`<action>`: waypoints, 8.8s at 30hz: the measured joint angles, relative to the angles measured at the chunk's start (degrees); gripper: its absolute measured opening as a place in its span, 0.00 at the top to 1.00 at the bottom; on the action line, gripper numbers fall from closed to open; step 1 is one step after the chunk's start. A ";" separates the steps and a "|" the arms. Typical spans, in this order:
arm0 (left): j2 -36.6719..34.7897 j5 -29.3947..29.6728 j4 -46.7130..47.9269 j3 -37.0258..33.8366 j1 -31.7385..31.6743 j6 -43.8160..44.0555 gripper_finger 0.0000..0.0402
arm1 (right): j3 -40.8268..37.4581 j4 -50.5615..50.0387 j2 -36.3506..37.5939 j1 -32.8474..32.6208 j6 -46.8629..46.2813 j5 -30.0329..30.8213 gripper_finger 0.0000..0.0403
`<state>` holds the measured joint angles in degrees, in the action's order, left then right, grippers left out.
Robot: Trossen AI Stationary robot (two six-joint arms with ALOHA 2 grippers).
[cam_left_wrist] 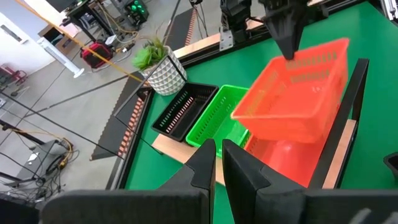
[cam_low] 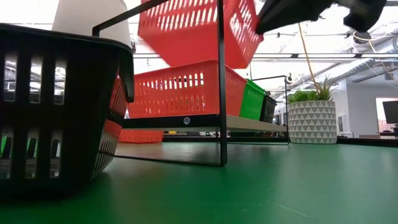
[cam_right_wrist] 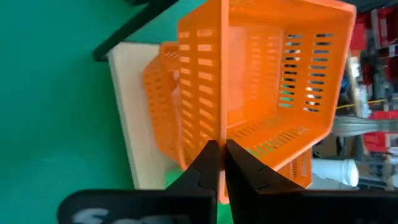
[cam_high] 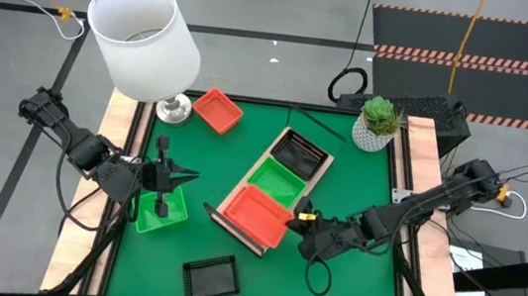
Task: Stack baskets on shelf by color
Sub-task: Stack the right orange bin into the orange bin on the shelf, then stack the green bin into the stacked green bin on the shelf, then stack the orange bin into the stacked orange bin on the shelf
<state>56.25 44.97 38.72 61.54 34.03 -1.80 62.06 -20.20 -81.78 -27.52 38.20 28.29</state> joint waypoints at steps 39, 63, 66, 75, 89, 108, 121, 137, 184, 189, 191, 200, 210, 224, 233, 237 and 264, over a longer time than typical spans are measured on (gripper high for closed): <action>-0.02 -0.55 0.18 0.00 -0.01 0.48 0.92 | 0.00 5.82 -3.26 5.05 -5.79 -5.98 0.81; 13.04 -8.57 12.68 -0.28 5.24 28.54 0.60 | -0.02 -5.98 6.12 -1.48 -36.06 -5.58 0.84; 15.65 -12.44 18.13 -0.31 7.26 35.59 0.57 | -0.02 -8.05 8.06 -1.48 -38.86 -5.57 0.84; 17.90 -25.36 29.74 -0.31 13.41 51.01 0.56 | -0.02 -10.39 9.11 -1.48 -40.06 -5.61 0.84; 18.49 -35.60 31.93 -0.31 25.70 34.46 0.56 | -4.05 -6.66 9.03 -0.59 -36.48 -5.46 0.84; 24.00 -41.16 28.41 -12.31 26.67 26.93 0.57 | -4.24 -6.14 9.03 -0.21 -36.00 -5.61 0.84; 24.14 -39.00 26.79 -14.61 24.93 21.25 0.93 | -4.24 -6.13 9.03 -0.21 -35.80 -5.51 0.84; 24.00 -17.32 48.90 1.07 15.77 1.24 0.95 | -4.24 -6.13 9.03 -0.21 -35.93 -5.44 0.84; 19.64 -31.31 5.65 8.83 -23.46 -89.08 0.95 | 3.78 2.92 9.01 21.31 -9.52 -37.61 0.71; 19.52 -36.98 3.20 8.84 -26.48 -91.78 0.97 | 3.78 -0.66 9.01 21.93 -9.63 -39.08 0.58; 19.51 -37.57 3.06 8.84 -27.65 -92.71 0.98 | 3.78 -0.53 9.01 21.91 -9.09 -39.01 0.55; 24.46 -40.94 0.10 8.85 -30.85 -97.63 0.96 | 3.36 -9.55 13.38 21.31 -16.41 -38.86 0.58; 30.27 -40.20 -0.56 8.74 -31.53 -104.26 0.94 | -6.65 -5.85 24.99 17.18 -29.68 -31.54 0.60; 31.02 -39.34 -5.85 8.83 -34.21 -112.29 0.92 | -16.37 3.21 32.12 16.55 -28.20 -28.04 0.60; 33.11 -39.36 -5.75 8.81 -34.89 -111.82 0.92 | -16.37 3.12 32.31 16.56 -27.61 -28.06 0.60; 33.79 -39.10 -7.54 8.81 -34.92 -110.04 0.87 | -16.37 3.05 32.29 16.56 -27.65 -28.06 0.60; 33.66 -7.13 -7.14 8.81 -33.41 -46.04 0.65 | -16.37 5.92 20.66 16.83 -28.51 -20.57 0.60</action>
<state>89.91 37.84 31.58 70.35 0.62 -47.85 45.69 -14.28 -61.12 -10.69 9.69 7.72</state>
